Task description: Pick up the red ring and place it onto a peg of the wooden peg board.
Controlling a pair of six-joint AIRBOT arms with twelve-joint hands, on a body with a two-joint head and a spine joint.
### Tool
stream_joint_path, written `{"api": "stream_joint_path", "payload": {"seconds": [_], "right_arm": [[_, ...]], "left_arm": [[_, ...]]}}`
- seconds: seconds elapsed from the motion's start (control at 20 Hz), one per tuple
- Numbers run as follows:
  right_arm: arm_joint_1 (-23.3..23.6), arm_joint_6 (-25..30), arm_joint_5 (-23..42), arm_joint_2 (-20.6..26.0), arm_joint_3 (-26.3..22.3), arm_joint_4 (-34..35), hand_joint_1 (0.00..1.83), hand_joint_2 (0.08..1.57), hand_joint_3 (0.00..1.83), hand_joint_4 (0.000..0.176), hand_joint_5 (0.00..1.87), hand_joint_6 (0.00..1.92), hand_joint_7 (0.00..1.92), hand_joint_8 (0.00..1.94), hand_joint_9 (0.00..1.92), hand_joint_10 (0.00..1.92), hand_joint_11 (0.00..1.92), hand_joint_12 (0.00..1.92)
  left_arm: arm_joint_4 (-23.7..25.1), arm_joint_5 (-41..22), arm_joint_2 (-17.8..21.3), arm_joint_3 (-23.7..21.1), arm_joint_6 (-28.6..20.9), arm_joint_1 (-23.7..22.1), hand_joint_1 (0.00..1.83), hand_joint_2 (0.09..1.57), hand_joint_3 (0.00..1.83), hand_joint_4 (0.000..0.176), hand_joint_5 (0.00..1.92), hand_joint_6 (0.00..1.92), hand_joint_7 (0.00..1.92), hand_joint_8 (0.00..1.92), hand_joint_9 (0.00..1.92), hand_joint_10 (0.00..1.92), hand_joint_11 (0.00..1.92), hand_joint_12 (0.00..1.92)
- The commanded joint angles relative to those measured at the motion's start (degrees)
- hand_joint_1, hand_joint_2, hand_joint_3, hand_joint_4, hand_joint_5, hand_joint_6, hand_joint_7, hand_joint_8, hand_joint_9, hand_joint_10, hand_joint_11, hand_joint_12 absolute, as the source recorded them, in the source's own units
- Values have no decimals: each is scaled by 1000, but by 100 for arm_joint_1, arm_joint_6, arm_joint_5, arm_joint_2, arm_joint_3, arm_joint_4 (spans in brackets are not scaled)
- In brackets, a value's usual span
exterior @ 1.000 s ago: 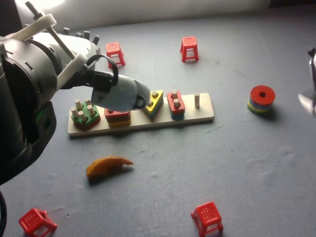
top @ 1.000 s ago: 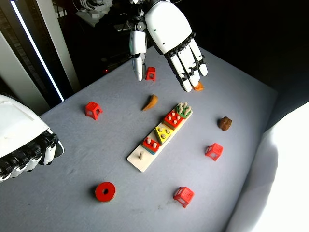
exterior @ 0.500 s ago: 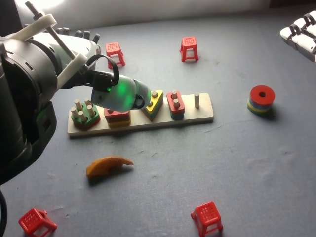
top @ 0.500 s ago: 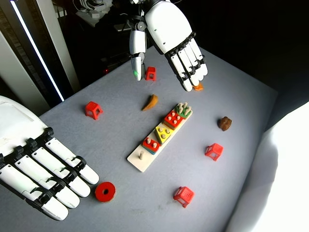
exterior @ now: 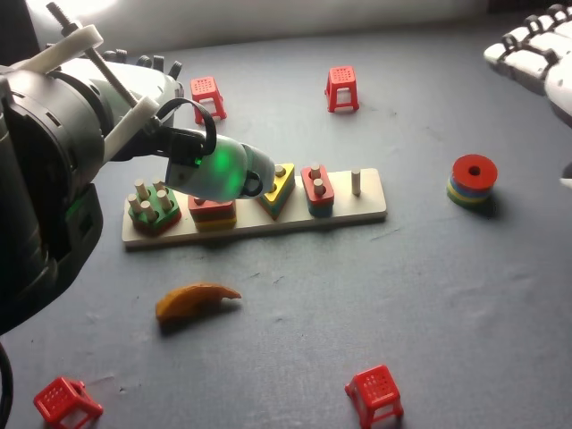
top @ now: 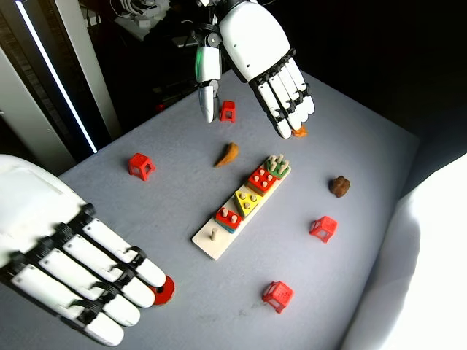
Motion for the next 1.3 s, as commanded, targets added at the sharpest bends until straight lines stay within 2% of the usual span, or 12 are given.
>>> {"api": "stream_joint_path", "payload": {"seconds": [0.0,0.25,0.4,0.55,0.6,0.65,0.85,1.0,1.05,1.25], "right_arm": [[124,-56,-121,-22,125,-240,1237,993,2,0,106,13,58,6,60,11,0,352],[324,-87,486,-454,838,526,1254,993,1,0,122,15,64,6,61,10,0,360],[265,-90,862,-684,1185,613,1313,1019,10,0,93,1,25,1,19,3,0,290],[169,-91,946,-915,1447,705,1322,1020,8,0,71,0,16,0,14,1,0,329],[156,-111,1117,-1037,1630,957,1311,1025,8,0,65,0,14,0,17,2,0,352],[160,-272,1281,-1141,1776,1384,1313,1024,6,0,65,1,17,1,21,3,0,382],[124,-490,1521,-1309,1987,1821,1313,1016,1,0,75,4,22,1,28,5,0,416],[57,-1172,1705,-1474,2233,2864,1330,989,0,0,109,12,34,4,41,8,0,489],[40,-1315,1802,-1506,2311,3131,1298,1023,5,0,62,3,8,0,10,3,0,397],[-13,-1397,1916,-1658,2512,3353,1292,1032,6,0,72,5,25,3,19,6,0,383]], "left_arm": [[522,22,12,3,-4,-49,0,1085,10,0,41,4,27,4,17,7,23,56],[522,22,12,2,-5,-48,0,1089,9,0,14,0,6,0,0,0,1,50],[522,22,12,1,-14,-47,0,1074,2,0,34,7,12,3,4,1,14,59],[522,22,12,3,-15,-47,0,1082,5,0,42,9,18,5,14,4,23,66],[522,23,12,3,-15,-46,0,1083,5,0,44,8,21,5,13,4,20,66],[522,23,12,3,-15,-46,0,1080,3,0,50,10,28,8,18,5,20,67],[522,23,12,4,-15,-45,0,1084,5,0,38,2,15,0,1,0,0,61],[522,23,12,3,-15,-43,0,1076,0,0,54,8,31,7,17,6,12,69],[522,22,12,3,-15,-42,0,1077,1,0,51,6,25,4,15,5,18,73],[521,22,12,4,-14,-39,0,1084,4,0,51,4,21,1,13,3,16,77]]}}
